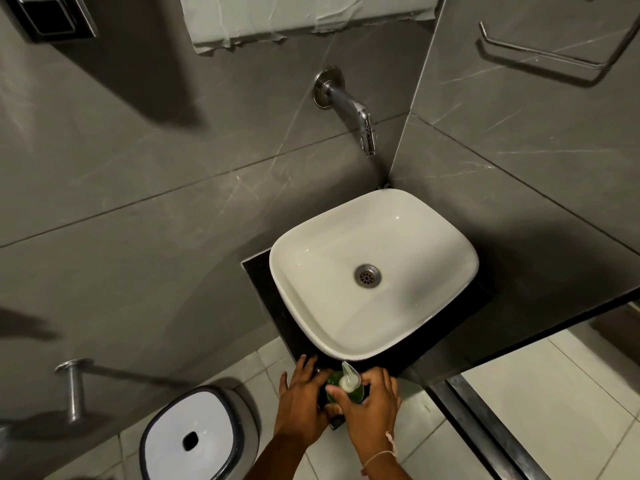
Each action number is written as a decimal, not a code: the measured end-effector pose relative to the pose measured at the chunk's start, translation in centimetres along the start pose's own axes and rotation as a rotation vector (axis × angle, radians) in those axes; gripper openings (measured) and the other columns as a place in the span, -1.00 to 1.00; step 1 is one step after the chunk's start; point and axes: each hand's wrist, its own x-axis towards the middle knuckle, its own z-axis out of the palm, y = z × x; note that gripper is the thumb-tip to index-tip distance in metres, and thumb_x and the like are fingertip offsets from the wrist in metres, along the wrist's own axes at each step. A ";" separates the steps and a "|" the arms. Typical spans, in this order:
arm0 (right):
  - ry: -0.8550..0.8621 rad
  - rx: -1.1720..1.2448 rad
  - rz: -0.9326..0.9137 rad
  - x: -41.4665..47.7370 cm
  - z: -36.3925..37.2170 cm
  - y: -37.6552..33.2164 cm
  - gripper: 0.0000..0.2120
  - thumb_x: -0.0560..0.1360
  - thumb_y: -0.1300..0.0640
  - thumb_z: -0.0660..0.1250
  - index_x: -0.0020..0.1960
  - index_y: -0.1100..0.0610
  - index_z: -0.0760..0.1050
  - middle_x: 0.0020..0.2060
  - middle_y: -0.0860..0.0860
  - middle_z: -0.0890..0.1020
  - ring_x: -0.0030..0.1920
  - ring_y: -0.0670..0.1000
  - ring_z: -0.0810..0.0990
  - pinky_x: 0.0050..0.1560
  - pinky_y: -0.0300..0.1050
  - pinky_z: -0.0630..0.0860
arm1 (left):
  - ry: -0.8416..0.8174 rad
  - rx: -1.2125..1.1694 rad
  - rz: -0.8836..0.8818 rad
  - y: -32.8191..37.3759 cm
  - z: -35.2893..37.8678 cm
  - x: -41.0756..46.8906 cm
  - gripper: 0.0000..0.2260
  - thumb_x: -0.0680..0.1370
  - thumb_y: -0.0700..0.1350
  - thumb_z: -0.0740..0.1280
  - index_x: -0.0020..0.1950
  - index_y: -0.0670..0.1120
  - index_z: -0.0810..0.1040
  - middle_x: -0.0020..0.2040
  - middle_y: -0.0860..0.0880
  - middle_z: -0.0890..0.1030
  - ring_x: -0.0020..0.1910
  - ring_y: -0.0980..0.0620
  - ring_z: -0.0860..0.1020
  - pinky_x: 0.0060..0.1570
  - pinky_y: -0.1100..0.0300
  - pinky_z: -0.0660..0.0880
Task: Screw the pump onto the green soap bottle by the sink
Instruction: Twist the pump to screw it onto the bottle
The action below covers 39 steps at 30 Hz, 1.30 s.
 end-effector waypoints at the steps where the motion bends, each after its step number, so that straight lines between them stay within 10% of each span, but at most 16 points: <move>1: -0.013 -0.001 0.014 -0.1 0.0 0.0 -0.49 0.07 -0.38 0.43 -0.21 -0.06 0.38 -0.23 -0.17 0.48 -0.07 0.00 0.44 -0.09 0.01 0.36 | 0.003 0.005 0.002 0.0 0.1 0.0 -0.45 0.40 0.06 0.41 0.36 0.20 0.33 0.56 0.06 0.14 0.55 0.01 -0.07 0.48 -0.22 -0.03; 5: -0.056 -0.026 -0.063 -0.4 -0.4 0.3 -0.46 0.13 -0.38 0.40 0.04 -0.18 0.52 -0.02 -0.24 0.50 0.07 -0.08 0.40 0.00 -0.07 0.25 | 0.011 0.007 0.006 -0.2 0.1 0.1 -0.46 0.42 0.09 0.37 0.37 0.21 0.31 0.56 0.05 0.14 0.55 0.01 -0.08 0.48 -0.22 -0.05; 14: -0.026 -0.174 0.061 0.2 0.5 -0.4 -0.31 0.01 -0.51 0.30 -0.14 0.01 0.48 -0.07 -0.05 0.55 0.07 0.08 0.45 -0.01 0.07 0.35 | 0.005 0.017 0.004 -0.4 0.3 0.2 -0.41 0.38 0.03 0.37 0.38 0.20 0.30 0.55 0.06 0.15 0.55 0.01 -0.07 0.48 -0.23 -0.02; 19: -0.077 -0.079 -0.050 -0.6 -0.4 0.6 -0.53 0.16 -0.39 0.30 0.07 -0.45 0.45 0.04 -0.26 0.49 0.13 -0.03 0.39 0.10 0.04 0.29 | 0.003 0.008 0.012 -0.4 0.3 0.2 -0.42 0.39 0.13 0.39 0.38 0.21 0.30 0.56 0.06 0.14 0.55 0.01 -0.07 0.48 -0.23 -0.05; 24: -0.016 -0.080 0.032 0.5 0.1 -0.1 -0.49 0.04 -0.43 0.40 -0.27 -0.07 0.42 -0.16 -0.15 0.48 0.02 0.04 0.43 -0.08 0.00 0.28 | -0.009 0.018 0.000 -0.4 0.4 0.4 -0.42 0.39 0.13 0.40 0.37 0.20 0.31 0.55 0.07 0.15 0.55 0.02 -0.07 0.48 -0.22 -0.04; 30: -0.083 -0.105 -0.044 -0.3 0.0 0.9 -0.48 0.14 -0.32 0.41 0.09 -0.31 0.48 0.06 -0.32 0.45 0.18 -0.09 0.33 0.09 -0.06 0.16 | 0.001 0.025 0.029 -0.8 0.3 0.5 -0.43 0.39 0.14 0.35 0.38 0.20 0.30 0.55 0.07 0.16 0.55 0.02 -0.07 0.48 -0.23 -0.04; 33: -0.037 -0.114 -0.042 -0.1 -0.4 1.1 -0.62 0.14 -0.12 0.54 -0.07 -0.26 0.54 0.03 -0.38 0.44 0.15 0.00 0.42 0.02 -0.07 0.18 | -0.016 0.028 0.029 -0.7 0.3 0.5 -0.37 0.36 0.23 0.39 0.40 0.21 0.28 0.55 0.08 0.14 0.55 0.01 -0.07 0.48 -0.24 -0.06; 39: -0.052 -0.111 0.022 0.2 -0.3 -0.5 -0.53 0.06 -0.37 0.40 -0.17 -0.13 0.43 -0.09 -0.14 0.50 0.08 -0.01 0.39 -0.05 -0.04 0.20 | -0.006 0.016 0.023 -0.6 0.2 0.4 -0.42 0.40 0.11 0.40 0.39 0.20 0.30 0.55 0.08 0.14 0.55 0.02 -0.08 0.48 -0.23 -0.05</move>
